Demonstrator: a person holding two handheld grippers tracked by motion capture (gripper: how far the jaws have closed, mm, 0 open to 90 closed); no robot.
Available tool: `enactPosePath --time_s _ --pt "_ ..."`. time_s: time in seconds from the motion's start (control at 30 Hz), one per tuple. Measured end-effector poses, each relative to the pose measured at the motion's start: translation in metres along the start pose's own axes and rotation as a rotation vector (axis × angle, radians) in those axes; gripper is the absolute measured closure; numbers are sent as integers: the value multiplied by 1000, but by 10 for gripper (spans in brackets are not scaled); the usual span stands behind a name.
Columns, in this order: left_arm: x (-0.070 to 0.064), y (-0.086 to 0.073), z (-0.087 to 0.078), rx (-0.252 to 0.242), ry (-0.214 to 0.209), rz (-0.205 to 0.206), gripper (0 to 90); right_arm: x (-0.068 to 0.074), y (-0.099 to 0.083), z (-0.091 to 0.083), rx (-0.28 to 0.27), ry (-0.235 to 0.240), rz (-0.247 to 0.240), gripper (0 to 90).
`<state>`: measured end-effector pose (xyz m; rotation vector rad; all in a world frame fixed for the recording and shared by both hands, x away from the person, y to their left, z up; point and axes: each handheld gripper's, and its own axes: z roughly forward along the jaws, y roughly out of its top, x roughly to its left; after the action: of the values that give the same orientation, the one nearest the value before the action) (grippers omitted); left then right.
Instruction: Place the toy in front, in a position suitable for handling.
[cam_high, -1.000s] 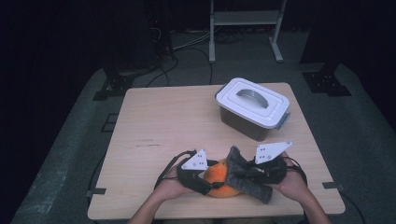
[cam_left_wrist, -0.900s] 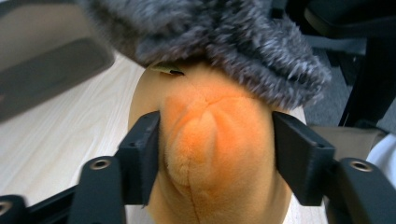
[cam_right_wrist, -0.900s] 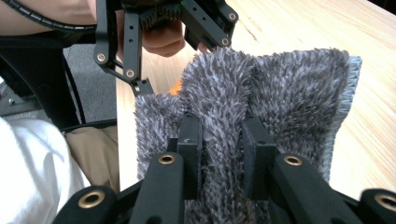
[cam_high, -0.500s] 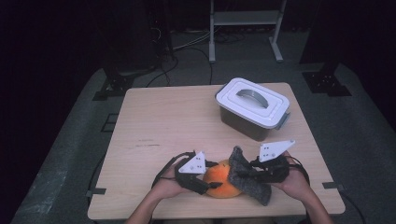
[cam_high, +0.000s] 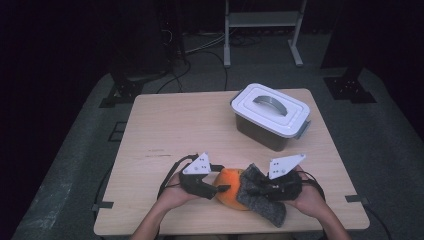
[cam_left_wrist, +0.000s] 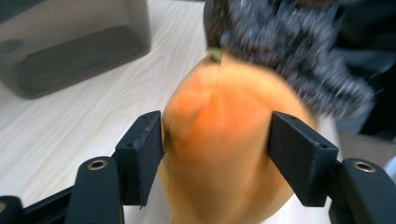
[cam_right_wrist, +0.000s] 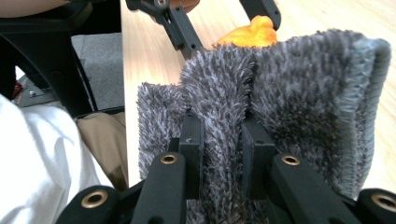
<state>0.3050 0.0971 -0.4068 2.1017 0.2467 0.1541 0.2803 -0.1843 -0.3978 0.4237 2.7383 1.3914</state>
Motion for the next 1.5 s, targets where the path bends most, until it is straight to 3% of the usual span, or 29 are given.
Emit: enactPosePath --time_s 0.13,0.3,0.43,0.5,0.7,0.8,0.93,1.1,1.23,1.37,1.5 --pt "-3 0 3 4 -9 -6 343 1 1 0 9 2 -1 730" --pt "-8 1 5 -5 -30 50 372 6 14 -9 -42 -44 -31 732" --pt "-11 2 6 6 -45 88 369 5 16 -7 -46 -66 -41 726" --pt "-10 0 5 4 -44 84 373 3 13 -7 -43 -58 -33 727" --pt "-8 -1 5 0 -49 72 364 -12 -1 -16 -24 -92 17 726" --pt "-9 1 9 25 -35 37 240 -14 -6 -15 -21 -77 33 726" --pt "-9 0 12 33 -48 33 220 -12 -4 -13 -11 -69 28 727" --pt "-5 -1 9 47 -2 32 277 -5 0 -9 -3 -53 13 731" --pt "0 -3 5 48 38 1 293 -2 2 -6 5 -43 -2 729" --pt "-3 0 5 20 -3 -4 254 -2 1 -5 5 -28 1 730" --pt "-10 4 8 31 -13 27 252 1 5 -3 18 -9 -17 730"
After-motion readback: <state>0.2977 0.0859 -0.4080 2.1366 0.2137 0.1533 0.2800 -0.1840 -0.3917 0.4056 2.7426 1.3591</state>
